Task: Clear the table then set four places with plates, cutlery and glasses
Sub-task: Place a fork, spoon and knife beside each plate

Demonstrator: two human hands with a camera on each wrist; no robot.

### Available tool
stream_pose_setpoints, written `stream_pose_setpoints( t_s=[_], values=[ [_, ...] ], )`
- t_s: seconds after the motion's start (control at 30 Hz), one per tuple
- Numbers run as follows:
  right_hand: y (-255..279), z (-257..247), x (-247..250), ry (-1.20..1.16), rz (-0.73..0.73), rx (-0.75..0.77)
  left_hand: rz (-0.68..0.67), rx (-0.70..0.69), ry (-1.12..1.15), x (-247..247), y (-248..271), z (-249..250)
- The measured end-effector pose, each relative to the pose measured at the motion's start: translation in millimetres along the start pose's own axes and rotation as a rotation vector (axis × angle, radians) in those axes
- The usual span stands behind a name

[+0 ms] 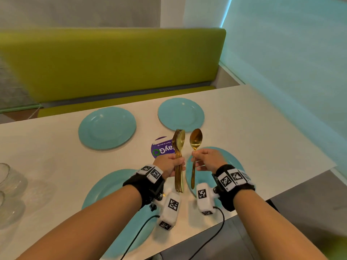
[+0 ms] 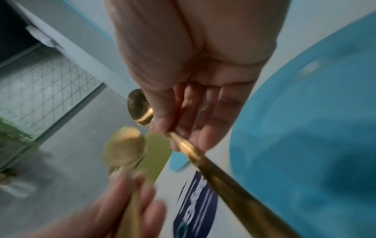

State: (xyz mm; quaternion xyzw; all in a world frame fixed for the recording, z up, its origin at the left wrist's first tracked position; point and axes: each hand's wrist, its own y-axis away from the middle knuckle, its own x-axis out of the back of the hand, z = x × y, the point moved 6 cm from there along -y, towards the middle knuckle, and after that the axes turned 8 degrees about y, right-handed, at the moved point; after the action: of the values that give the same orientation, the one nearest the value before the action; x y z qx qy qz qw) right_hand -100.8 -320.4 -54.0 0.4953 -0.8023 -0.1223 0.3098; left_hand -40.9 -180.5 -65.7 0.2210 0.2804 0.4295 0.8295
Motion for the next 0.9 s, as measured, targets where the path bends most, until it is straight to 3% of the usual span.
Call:
stream_pose_setpoints(
  t_s=[0.1,0.33,0.53,0.9],
  values=[
    [-18,22,46,0.137,0.097,-0.067,0.036,-0.001,0.016,-4,-8,1],
    [-40,55,151,0.811,0.318,-0.249,0.046,-0.011,0.012,-15,-26,8],
    [-48,88,182,0.928,0.319,-0.398,0.061,0.001,-0.006,-14,-42,10],
    [-77,110,171,0.920,0.268,-0.438,0.073,-0.002,-0.023,-20,-67,9]
  ],
)
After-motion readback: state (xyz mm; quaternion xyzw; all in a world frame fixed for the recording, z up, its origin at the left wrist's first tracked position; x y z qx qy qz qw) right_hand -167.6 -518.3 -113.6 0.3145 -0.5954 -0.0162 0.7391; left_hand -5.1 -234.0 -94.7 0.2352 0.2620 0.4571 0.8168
